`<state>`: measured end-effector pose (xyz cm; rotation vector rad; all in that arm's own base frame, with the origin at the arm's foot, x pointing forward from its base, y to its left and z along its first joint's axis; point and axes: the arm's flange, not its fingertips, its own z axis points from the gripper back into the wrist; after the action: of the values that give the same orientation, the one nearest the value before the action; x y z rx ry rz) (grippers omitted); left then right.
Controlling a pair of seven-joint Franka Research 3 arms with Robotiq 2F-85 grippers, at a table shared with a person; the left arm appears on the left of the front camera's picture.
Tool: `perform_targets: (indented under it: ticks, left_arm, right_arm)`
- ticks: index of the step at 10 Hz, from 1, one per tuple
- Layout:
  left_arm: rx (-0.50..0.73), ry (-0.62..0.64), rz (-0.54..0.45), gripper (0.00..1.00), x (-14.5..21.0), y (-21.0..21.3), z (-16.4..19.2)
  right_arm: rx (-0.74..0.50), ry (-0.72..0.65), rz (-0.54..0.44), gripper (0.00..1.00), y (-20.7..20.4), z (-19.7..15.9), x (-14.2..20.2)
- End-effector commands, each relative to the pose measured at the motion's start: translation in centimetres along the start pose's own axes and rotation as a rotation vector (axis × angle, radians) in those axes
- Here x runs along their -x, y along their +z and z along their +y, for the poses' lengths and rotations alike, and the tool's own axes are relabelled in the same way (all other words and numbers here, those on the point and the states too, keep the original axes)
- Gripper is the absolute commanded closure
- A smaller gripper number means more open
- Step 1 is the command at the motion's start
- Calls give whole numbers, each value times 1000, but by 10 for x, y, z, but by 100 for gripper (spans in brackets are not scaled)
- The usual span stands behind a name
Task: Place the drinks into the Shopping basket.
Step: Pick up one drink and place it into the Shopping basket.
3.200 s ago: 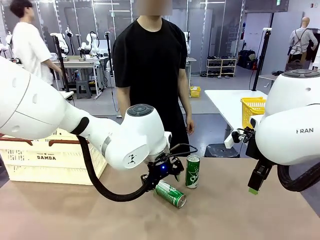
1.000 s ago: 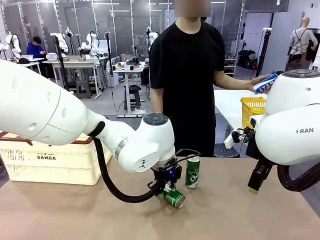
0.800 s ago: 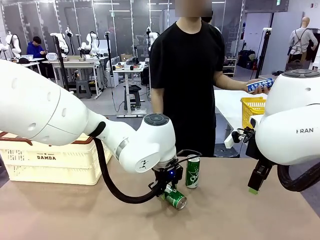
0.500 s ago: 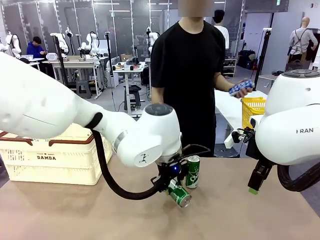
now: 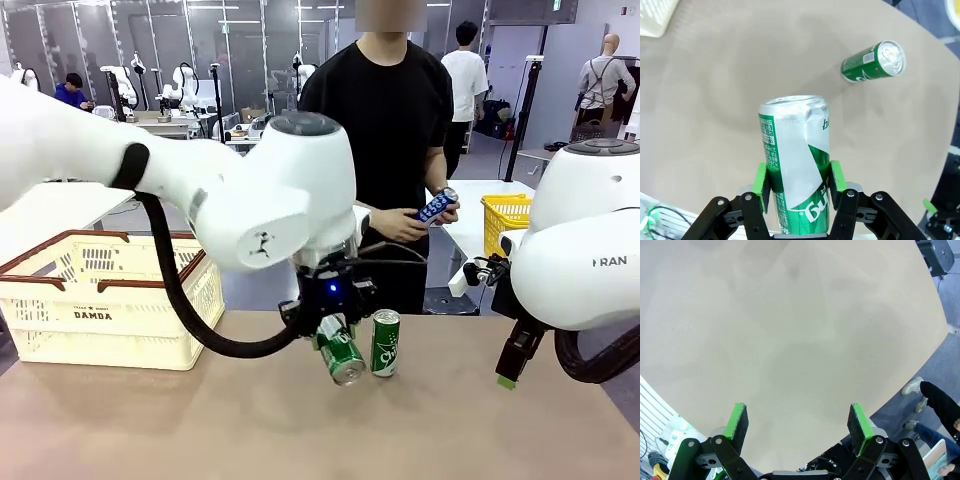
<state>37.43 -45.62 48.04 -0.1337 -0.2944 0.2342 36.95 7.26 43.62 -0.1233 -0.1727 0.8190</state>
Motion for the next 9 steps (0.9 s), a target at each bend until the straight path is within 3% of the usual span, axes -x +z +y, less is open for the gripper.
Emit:
perform_targets:
  ticks: [1,3,4,5,9]
  left_arm:
    - [-15,-52,72,89,-7,7,11]
    - [-5,-82,86,89,-8,14,18]
    - [22,-164,67,89,-5,14,20]
    - [-7,-57,62,89,-8,6,10]
    - [-7,-57,62,89,-8,6,10]
  right_arm:
    - [2,7,4,0,0,-1,1]
    - [2,7,4,0,0,-1,1]
    - [2,7,4,0,0,-1,1]
    - [2,7,4,0,0,-1,1]
    - [2,7,4,0,0,-1,1]
